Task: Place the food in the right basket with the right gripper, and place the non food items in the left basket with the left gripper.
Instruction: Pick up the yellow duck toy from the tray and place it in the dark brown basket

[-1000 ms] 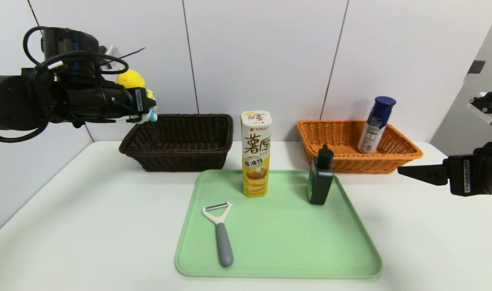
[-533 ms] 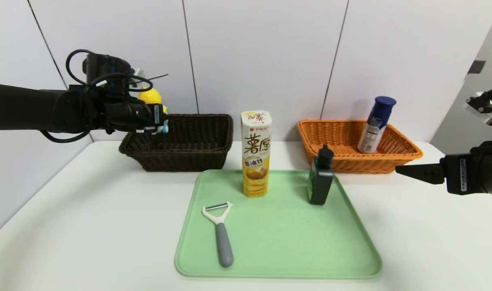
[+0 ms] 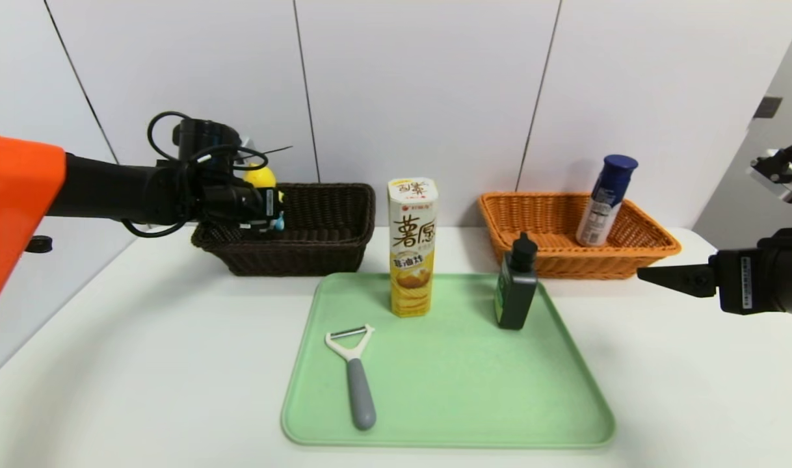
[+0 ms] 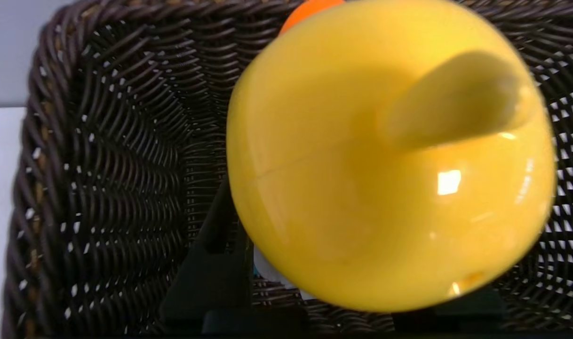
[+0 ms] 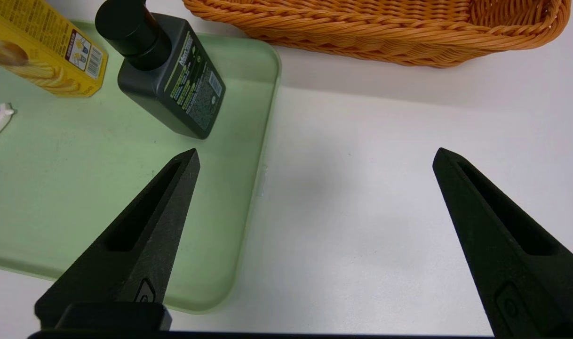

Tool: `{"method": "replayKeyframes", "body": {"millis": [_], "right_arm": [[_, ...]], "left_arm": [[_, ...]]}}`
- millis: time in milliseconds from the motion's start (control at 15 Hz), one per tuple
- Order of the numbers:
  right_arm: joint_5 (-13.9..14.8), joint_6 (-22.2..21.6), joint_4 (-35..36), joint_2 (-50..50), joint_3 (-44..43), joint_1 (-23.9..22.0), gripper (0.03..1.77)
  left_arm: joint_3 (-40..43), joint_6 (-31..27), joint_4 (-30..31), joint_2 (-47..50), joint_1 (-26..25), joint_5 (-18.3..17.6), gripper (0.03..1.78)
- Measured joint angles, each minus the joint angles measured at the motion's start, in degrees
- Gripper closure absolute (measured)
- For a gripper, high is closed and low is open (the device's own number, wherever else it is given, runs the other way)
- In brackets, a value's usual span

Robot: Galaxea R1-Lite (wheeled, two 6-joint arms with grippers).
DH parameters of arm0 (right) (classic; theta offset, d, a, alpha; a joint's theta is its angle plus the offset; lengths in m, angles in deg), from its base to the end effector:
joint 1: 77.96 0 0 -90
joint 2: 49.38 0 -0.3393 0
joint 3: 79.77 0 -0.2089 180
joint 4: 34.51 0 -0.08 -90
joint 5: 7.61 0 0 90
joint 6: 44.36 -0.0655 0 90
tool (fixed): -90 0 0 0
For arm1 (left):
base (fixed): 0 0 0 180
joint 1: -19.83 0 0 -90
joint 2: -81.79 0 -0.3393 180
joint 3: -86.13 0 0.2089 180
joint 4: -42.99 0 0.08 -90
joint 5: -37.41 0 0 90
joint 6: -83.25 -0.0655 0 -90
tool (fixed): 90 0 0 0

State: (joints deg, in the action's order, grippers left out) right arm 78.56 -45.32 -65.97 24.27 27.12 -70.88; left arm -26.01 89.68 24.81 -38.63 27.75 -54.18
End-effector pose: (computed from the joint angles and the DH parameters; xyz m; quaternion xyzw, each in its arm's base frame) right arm 0.2343 0.0335 0.2466 0.0002 0.2763 0.0891 0.9569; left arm 0.5037 -0.0719 0.1977 -0.0418 0.2327 -0.0678 0.9693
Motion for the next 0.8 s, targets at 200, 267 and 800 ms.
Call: {"method": "replayKeyframes", "body": {"millis": [200, 267, 800], "right_arm": [[0.0, 0.0, 0.0, 0.0, 0.0, 0.0, 0.09], [0.0, 0.0, 0.0, 0.0, 0.0, 0.0, 0.09], [0.0, 0.1, 0.0, 0.3, 0.0, 0.0, 0.09]], "left_arm": [[-1.5, 0.0, 0.1, -2.4, -0.1, 0.0, 1.06], [-2.0, 0.0, 0.0, -3.1, -0.2, 0.0, 1.06], [-3.1, 0.2, 0.2, -4.6, -0.8, 0.1, 0.50]]}}
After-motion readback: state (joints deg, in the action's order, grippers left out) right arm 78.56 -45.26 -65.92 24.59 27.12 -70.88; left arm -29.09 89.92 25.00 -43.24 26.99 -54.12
